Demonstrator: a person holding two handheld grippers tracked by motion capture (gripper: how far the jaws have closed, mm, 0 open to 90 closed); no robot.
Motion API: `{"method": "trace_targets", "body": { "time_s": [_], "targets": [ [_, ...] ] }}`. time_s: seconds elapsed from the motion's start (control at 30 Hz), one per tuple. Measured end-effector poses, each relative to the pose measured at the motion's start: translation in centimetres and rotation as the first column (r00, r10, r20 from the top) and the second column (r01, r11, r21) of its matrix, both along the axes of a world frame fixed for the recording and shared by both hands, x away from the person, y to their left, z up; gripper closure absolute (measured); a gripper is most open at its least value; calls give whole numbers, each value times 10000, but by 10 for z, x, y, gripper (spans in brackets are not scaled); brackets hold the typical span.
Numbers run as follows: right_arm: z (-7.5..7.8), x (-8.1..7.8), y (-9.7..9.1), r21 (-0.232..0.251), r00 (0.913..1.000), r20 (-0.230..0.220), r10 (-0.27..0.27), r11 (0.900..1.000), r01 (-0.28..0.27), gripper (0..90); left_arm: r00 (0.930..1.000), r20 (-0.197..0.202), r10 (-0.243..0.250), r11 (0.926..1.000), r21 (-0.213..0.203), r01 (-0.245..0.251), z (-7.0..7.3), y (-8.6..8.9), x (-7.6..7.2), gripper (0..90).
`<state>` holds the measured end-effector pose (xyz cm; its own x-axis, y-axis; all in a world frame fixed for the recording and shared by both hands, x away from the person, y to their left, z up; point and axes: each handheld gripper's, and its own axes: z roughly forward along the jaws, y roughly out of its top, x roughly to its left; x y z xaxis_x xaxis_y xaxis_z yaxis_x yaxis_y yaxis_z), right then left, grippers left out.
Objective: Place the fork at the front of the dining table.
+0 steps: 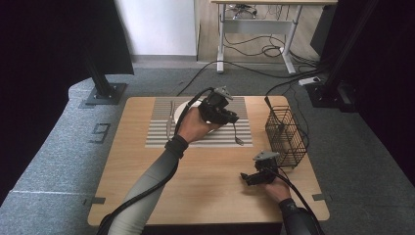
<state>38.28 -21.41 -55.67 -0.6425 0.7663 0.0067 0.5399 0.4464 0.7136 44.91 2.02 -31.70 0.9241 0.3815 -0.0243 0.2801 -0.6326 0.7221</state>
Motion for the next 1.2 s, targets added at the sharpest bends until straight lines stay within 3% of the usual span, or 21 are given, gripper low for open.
{"method": "trace_targets", "body": {
  "time_s": [0.17,0.23,0.3,0.43,0.53,0.7,0.87,1.03,1.2],
  "targets": [
    [1,2,-2,19,9997,-43,236,9997,-236,7,9999,-142,-43,10000,-16,43,-14,9,-5,786],
    [2,1,-2,-1,9995,-30,302,9995,-302,58,9999,-137,-40,10000,30,41,-16,11,-6,786],
    [4,1,-3,196,9994,-48,335,9992,-334,137,9998,-155,-78,9999,63,79,-23,15,-9,786],
    [13,0,-2,577,9976,3,687,9960,-686,165,9995,-238,-201,9998,27,202,-31,21,-13,786],
    [21,0,1,869,9953,182,956,9915,-969,216,9991,-278,-317,9995,9,318,-36,25,-16,786],
    [36,4,7,1229,9922,96,1246,9845,-1248,272,9977,-384,-552,9985,25,553,-42,28,-20,786],
    [50,6,13,1563,9843,235,1747,9719,-1762,371,9948,-491,-890,9959,144,898,-48,28,-23,786],
    [73,6,26,1725,9616,857,2609,9466,-2722,495,9908,-555,-1234,9921,171,1246,-52,26,-27,786],
    [83,6,37,1700,9391,985,3294,9242,-3420,580,9883,-583,-1412,9898,93,1420,-53,25,-29,786]
  ]
}}
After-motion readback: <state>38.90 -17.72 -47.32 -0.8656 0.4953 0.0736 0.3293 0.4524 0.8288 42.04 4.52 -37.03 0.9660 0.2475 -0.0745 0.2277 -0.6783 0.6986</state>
